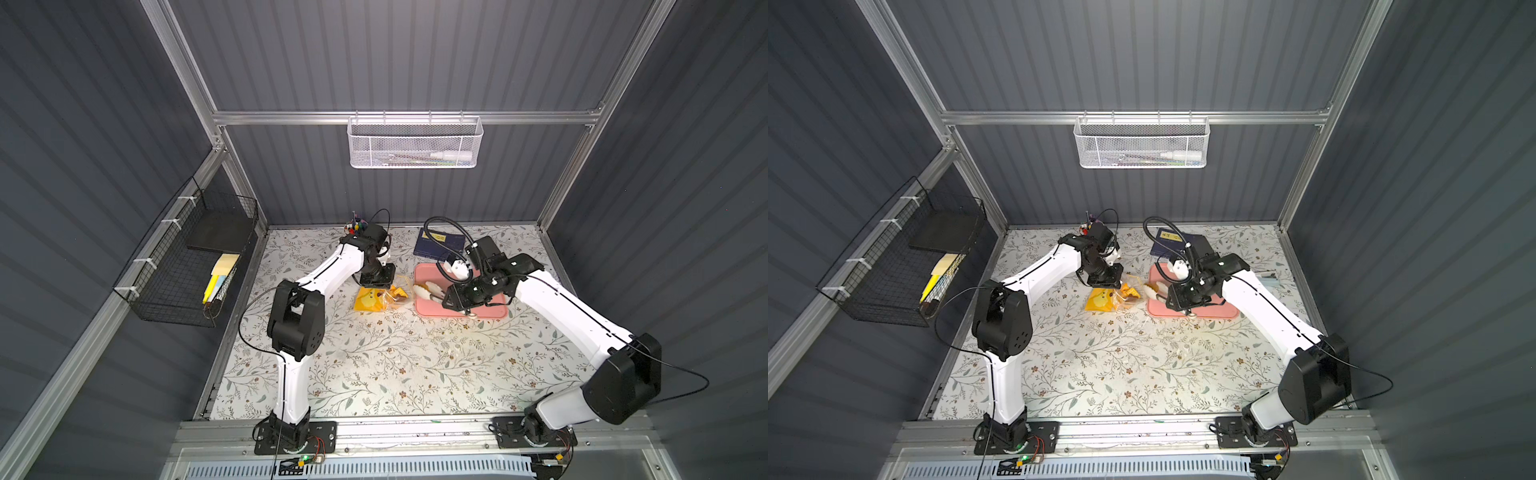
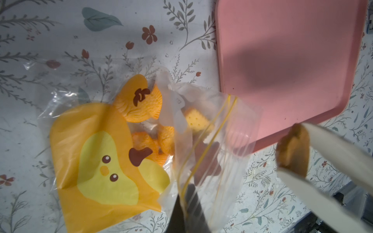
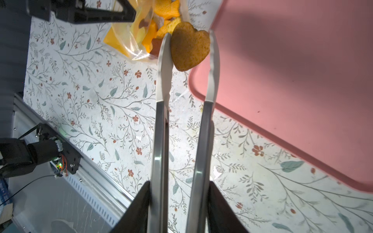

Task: Put the cookies into a resealable bag to prevent moisture
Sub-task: Place the cookie in the ziploc bag.

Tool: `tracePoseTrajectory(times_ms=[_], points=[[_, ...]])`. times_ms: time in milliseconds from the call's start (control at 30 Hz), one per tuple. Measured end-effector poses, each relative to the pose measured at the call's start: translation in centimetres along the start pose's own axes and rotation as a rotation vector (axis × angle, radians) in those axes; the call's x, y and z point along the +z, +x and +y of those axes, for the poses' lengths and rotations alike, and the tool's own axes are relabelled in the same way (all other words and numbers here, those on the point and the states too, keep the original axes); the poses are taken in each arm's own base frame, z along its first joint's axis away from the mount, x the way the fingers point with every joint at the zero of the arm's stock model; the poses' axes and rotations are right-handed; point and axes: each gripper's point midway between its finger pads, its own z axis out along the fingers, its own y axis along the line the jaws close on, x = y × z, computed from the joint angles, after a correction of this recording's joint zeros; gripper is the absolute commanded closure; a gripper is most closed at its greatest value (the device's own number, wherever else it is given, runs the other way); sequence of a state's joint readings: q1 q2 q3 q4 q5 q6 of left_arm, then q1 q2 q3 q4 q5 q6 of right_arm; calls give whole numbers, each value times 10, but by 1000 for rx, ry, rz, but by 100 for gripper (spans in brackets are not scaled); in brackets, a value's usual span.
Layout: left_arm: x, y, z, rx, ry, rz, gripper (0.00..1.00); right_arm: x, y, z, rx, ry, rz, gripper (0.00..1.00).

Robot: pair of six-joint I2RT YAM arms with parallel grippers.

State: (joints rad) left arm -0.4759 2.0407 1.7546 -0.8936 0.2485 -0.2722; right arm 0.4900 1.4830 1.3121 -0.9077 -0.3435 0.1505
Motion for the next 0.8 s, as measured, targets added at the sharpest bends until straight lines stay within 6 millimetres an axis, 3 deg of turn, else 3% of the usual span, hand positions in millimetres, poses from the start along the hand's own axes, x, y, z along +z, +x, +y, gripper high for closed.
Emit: tracePoseTrajectory(times_ms=[133,433,567,800], points=[[0,0,-1,0,6,2,100,11,6,12,4,-44,15,57],[1,2,-2,-1,16,8,100,43,-18,18,59,-93,-10,57],[-3,3,-5,1,26,6,100,56,-23,18,71,-102,4,50],[-9,3,-7,5,32,-6,100,42,-28,24,53,-111,-40,48]])
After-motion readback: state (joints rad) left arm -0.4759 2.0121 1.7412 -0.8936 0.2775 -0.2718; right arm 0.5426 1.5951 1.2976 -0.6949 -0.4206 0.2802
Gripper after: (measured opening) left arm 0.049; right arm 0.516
